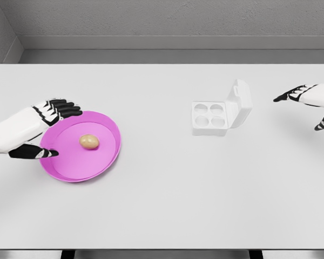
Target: Pack egg into the box and close the box lid
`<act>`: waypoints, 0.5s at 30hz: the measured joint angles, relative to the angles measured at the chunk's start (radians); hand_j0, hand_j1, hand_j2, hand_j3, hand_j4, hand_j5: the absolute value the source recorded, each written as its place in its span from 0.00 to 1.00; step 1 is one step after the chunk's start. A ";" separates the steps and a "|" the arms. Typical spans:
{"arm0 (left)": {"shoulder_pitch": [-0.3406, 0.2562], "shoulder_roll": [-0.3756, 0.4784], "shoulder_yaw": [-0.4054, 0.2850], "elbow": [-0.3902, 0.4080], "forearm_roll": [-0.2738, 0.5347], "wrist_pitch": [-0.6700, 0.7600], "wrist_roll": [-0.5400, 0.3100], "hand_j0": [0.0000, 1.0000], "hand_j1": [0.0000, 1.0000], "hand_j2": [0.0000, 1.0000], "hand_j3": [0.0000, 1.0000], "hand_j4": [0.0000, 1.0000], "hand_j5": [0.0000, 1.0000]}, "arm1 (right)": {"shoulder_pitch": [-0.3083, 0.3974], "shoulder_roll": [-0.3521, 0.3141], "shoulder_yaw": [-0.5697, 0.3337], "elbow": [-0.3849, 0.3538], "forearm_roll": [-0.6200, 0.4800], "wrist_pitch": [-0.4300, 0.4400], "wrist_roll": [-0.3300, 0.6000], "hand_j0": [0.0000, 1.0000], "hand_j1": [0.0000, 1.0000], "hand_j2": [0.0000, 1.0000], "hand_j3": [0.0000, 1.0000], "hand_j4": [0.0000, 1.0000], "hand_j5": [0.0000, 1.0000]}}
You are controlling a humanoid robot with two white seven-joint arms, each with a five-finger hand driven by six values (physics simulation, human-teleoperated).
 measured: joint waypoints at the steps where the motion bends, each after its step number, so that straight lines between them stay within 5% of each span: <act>1: -0.021 0.005 -0.012 -0.001 0.004 0.000 -0.037 1.00 1.00 1.00 1.00 1.00 1.00 | -0.002 -0.001 0.001 -0.002 -0.001 -0.008 0.000 1.00 1.00 1.00 1.00 1.00 1.00; 4: -0.043 0.019 -0.031 -0.003 0.037 -0.001 -0.141 1.00 1.00 1.00 1.00 1.00 1.00 | -0.003 -0.003 0.003 -0.004 -0.003 -0.024 0.000 1.00 1.00 1.00 1.00 1.00 1.00; 7: -0.130 0.059 -0.043 -0.002 0.136 -0.001 -0.172 1.00 1.00 1.00 1.00 1.00 1.00 | -0.005 0.002 0.003 -0.001 -0.003 -0.029 0.000 1.00 1.00 1.00 1.00 1.00 1.00; 12: -0.317 0.097 -0.158 -0.003 0.249 -0.001 -0.019 1.00 1.00 1.00 1.00 1.00 1.00 | -0.002 0.005 0.010 0.005 -0.002 -0.031 0.000 1.00 1.00 1.00 1.00 1.00 1.00; 15: -0.426 0.107 -0.294 -0.004 0.270 0.000 0.021 1.00 1.00 1.00 1.00 1.00 1.00 | -0.003 0.009 0.012 0.010 -0.001 -0.036 0.000 1.00 1.00 1.00 1.00 1.00 1.00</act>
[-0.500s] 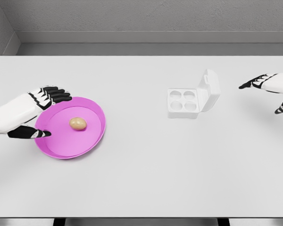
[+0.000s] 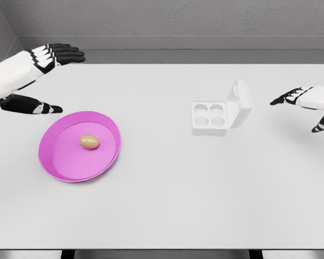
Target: Pack egg into the box and close the box lid
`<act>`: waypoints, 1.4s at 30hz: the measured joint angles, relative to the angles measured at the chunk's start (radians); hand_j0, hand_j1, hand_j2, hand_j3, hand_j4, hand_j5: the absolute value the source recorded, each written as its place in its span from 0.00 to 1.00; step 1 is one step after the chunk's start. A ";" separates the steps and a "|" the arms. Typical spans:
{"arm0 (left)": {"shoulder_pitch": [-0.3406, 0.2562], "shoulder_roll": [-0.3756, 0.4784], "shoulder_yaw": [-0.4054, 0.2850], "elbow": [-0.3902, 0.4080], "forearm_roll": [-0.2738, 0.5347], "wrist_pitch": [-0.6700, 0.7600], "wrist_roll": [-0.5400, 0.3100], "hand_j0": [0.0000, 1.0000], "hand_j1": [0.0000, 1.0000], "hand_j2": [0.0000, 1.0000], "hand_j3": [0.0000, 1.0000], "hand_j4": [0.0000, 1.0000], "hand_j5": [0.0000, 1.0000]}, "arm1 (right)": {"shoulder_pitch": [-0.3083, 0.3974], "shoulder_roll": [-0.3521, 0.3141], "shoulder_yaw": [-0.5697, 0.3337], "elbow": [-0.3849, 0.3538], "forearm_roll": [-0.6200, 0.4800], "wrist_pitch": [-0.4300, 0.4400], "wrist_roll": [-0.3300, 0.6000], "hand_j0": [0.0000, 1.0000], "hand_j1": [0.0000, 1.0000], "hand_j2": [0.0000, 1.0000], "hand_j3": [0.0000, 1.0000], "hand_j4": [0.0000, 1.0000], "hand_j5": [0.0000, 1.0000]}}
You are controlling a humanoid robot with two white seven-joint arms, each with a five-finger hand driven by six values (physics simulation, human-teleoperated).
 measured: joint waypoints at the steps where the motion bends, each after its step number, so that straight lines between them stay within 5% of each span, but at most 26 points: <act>1: -0.008 0.002 -0.035 0.000 0.002 0.000 0.005 1.00 1.00 1.00 1.00 1.00 1.00 | 0.000 0.002 0.000 0.001 0.000 -0.002 0.000 1.00 1.00 1.00 1.00 1.00 1.00; 5: -0.060 -0.001 -0.175 0.000 -0.018 0.000 -0.051 1.00 1.00 1.00 1.00 1.00 1.00 | -0.002 0.008 0.002 0.011 0.001 -0.006 0.000 1.00 1.00 1.00 1.00 1.00 1.00; 10: -0.061 -0.020 -0.231 0.000 -0.052 -0.001 -0.243 1.00 1.00 1.00 1.00 1.00 1.00 | 0.000 0.013 0.000 0.018 0.001 -0.008 0.000 1.00 1.00 1.00 1.00 1.00 1.00; 15: -0.081 -0.052 -0.226 0.000 -0.058 0.007 -0.295 1.00 1.00 1.00 1.00 1.00 1.00 | -0.003 0.014 -0.006 0.018 0.002 -0.014 0.000 1.00 1.00 1.00 1.00 1.00 1.00; 23: -0.029 -0.108 -0.178 0.003 -0.070 0.178 -0.264 1.00 1.00 1.00 1.00 1.00 1.00 | -0.006 0.015 -0.010 0.019 0.003 -0.015 0.000 1.00 1.00 1.00 1.00 1.00 1.00; 28: 0.048 -0.122 -0.106 0.003 -0.199 0.293 -0.258 1.00 1.00 1.00 1.00 1.00 1.00 | -0.006 0.015 -0.011 0.018 0.002 -0.015 0.000 1.00 1.00 1.00 1.00 1.00 1.00; 34: 0.049 -0.177 -0.059 0.002 -0.350 0.353 -0.264 1.00 1.00 1.00 1.00 1.00 1.00 | -0.005 0.014 -0.010 0.018 0.002 -0.015 0.000 1.00 1.00 1.00 1.00 1.00 1.00; 42: 0.078 -0.181 -0.064 0.002 -0.238 0.366 -0.285 1.00 1.00 1.00 1.00 1.00 1.00 | 0.002 0.015 -0.010 0.018 0.002 -0.015 0.000 1.00 1.00 1.00 1.00 1.00 1.00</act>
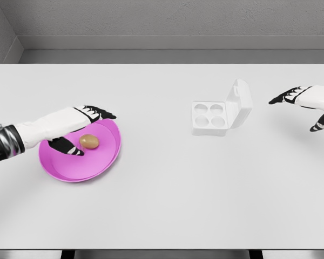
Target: Pack egg into the box and close the box lid
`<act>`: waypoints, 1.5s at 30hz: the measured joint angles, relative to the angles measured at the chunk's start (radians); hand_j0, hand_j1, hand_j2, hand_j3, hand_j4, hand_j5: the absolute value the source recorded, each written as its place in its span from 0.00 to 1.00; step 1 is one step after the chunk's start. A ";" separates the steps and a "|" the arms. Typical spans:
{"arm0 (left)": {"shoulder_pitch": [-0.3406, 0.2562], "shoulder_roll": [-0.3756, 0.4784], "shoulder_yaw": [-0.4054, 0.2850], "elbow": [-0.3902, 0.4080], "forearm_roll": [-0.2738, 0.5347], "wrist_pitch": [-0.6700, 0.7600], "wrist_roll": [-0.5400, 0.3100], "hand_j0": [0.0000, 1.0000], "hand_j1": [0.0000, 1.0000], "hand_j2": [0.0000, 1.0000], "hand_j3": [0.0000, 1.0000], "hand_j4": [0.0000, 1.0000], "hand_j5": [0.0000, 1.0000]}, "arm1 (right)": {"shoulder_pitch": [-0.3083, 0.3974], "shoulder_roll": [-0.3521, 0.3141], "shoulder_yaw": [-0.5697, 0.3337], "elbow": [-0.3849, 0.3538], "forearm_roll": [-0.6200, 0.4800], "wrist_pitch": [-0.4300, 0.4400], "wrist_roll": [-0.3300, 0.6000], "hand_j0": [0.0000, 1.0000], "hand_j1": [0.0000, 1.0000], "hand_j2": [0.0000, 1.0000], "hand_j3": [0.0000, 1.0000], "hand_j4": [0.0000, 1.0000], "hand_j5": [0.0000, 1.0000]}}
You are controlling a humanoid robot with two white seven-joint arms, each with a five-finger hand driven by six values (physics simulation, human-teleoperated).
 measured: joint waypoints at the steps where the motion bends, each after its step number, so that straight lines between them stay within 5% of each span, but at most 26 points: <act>1: 0.000 0.001 -0.001 0.000 0.002 0.010 -0.023 1.00 1.00 1.00 1.00 1.00 1.00 | 0.000 0.000 0.000 0.000 0.000 0.000 0.000 1.00 1.00 1.00 1.00 1.00 1.00; 9: -0.017 -0.020 -0.002 0.021 0.001 0.058 -0.111 1.00 1.00 1.00 1.00 1.00 1.00 | 0.002 -0.001 0.002 -0.003 0.000 0.000 0.000 1.00 1.00 1.00 1.00 1.00 1.00; 45: -0.040 -0.118 -0.003 0.122 -0.044 0.114 -0.118 0.99 0.99 0.99 0.99 0.99 0.99 | 0.002 -0.003 0.006 -0.001 0.000 0.000 0.000 1.00 1.00 1.00 1.00 1.00 1.00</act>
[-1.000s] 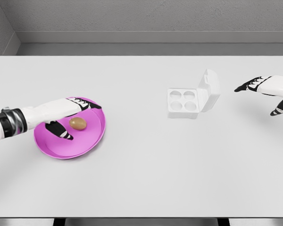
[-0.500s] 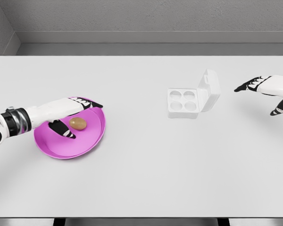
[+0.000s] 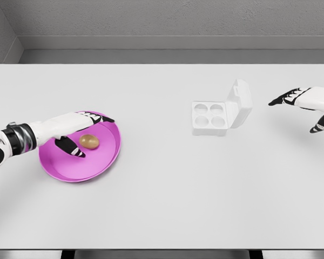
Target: Pack egg into the box and close the box lid
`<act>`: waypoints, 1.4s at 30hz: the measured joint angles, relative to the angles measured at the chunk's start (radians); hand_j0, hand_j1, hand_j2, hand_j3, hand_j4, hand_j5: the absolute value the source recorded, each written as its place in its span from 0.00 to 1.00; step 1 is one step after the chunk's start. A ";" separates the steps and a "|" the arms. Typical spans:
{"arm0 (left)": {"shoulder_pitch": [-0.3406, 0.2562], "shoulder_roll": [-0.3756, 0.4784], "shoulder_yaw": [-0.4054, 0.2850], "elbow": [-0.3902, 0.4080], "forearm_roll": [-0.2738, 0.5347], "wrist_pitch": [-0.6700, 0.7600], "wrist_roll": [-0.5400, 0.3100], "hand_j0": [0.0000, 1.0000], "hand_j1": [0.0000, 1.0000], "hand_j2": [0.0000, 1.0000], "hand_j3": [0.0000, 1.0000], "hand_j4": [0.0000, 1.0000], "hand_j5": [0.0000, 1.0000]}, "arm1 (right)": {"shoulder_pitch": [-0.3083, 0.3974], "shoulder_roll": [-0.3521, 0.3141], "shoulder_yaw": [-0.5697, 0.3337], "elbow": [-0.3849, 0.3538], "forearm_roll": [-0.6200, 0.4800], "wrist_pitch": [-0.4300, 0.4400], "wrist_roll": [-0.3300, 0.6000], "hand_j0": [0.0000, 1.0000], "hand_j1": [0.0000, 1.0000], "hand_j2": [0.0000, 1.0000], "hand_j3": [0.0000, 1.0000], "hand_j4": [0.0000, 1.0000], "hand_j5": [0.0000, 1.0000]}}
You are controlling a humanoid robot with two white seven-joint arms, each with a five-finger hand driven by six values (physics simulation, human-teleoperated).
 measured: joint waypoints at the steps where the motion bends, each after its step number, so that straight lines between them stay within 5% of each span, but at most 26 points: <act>1: 0.000 -0.003 0.000 0.001 -0.001 0.001 0.000 0.99 0.99 0.99 0.99 0.99 0.99 | 0.000 0.000 0.001 0.000 0.000 0.000 0.000 1.00 1.00 1.00 1.00 1.00 1.00; 23: -0.008 -0.002 -0.001 -0.002 -0.002 0.057 -0.017 0.89 0.89 0.89 0.89 0.89 0.89 | -0.002 0.000 0.003 0.003 0.000 0.000 0.000 1.00 1.00 1.00 1.00 1.00 1.00; 32: -0.011 0.121 0.009 -0.107 0.087 0.076 -0.037 0.90 0.90 0.90 0.90 0.90 0.90 | -0.003 0.000 0.003 0.000 0.000 0.000 0.000 1.00 1.00 1.00 1.00 1.00 1.00; 42: -0.020 0.088 -0.001 -0.108 0.094 0.181 -0.045 0.90 0.90 0.90 0.90 0.90 0.90 | -0.003 0.001 0.004 -0.001 0.000 0.000 0.000 1.00 1.00 1.00 1.00 1.00 1.00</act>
